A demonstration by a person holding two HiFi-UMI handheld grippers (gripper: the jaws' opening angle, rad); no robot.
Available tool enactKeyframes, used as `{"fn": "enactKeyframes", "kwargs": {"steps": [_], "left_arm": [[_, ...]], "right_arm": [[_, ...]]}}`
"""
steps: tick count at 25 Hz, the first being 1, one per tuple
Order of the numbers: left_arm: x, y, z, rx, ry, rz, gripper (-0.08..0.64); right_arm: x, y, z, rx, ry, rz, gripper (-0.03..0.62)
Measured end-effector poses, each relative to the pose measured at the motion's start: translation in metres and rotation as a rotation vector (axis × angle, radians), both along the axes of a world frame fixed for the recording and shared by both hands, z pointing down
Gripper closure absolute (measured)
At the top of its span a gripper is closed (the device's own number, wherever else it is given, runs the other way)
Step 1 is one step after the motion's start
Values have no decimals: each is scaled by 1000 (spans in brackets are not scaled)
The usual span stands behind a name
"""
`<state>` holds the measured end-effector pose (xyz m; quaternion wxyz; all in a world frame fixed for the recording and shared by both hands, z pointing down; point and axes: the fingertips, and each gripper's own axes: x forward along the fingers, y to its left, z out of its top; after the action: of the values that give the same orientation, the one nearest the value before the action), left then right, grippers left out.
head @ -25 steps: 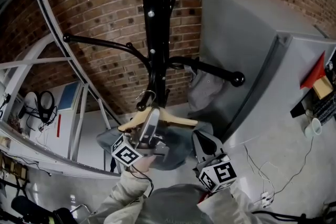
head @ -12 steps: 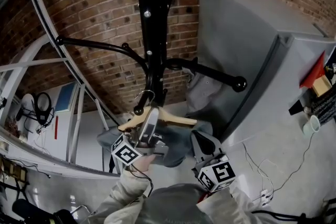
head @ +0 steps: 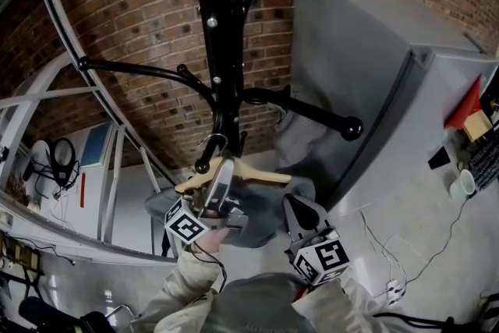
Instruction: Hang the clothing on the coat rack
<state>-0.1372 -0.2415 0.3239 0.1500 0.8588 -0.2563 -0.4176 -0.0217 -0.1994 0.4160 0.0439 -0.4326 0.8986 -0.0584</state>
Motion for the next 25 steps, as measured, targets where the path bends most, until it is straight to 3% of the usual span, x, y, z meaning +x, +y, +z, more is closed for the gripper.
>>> {"fn": "enactKeyframes", "kwargs": {"steps": [25], "left_arm": [[2, 0, 7, -14, 33, 16, 438]], "right_arm": [[9, 5, 1, -9, -29, -17, 569]]}}
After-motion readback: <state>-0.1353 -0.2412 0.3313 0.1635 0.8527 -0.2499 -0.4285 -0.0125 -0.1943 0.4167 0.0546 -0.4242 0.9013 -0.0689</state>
